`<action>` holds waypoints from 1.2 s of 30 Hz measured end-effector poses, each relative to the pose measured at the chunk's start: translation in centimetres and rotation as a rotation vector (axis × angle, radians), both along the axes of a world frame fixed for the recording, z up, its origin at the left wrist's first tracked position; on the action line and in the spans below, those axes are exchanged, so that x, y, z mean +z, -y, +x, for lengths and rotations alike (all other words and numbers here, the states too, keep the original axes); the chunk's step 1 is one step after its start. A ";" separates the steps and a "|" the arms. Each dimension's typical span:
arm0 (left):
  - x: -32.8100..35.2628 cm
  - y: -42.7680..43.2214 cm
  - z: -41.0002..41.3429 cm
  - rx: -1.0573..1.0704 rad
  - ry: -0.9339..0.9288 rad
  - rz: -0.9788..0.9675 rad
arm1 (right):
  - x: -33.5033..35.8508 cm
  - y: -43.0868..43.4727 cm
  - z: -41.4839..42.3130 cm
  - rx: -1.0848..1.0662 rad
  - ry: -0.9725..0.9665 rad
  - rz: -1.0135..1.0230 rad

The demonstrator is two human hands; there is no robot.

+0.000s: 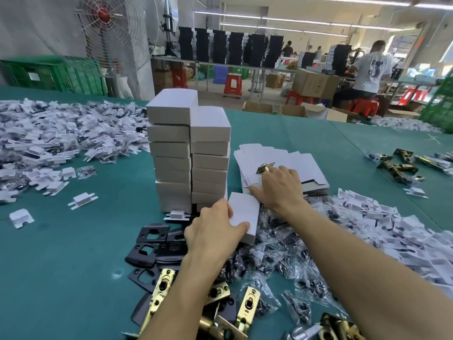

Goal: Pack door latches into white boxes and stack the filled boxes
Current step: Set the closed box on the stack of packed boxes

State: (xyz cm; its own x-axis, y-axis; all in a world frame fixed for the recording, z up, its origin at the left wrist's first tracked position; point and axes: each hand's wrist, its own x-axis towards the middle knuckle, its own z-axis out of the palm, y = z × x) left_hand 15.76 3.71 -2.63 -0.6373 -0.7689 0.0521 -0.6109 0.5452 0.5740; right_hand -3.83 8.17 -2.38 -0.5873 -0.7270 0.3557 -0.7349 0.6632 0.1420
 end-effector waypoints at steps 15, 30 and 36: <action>0.3 -0.3 -0.1 -0.032 -0.083 0.053 | 1.8 -0.9 1.0 0.009 0.165 -0.483; 0.4 -0.2 -0.3 -0.044 -0.110 0.059 | -0.2 -2.9 1.3 -0.006 0.335 -0.462; 0.7 -0.3 -0.2 -0.049 -0.167 0.044 | 0.4 -3.3 1.9 -0.024 0.180 -0.342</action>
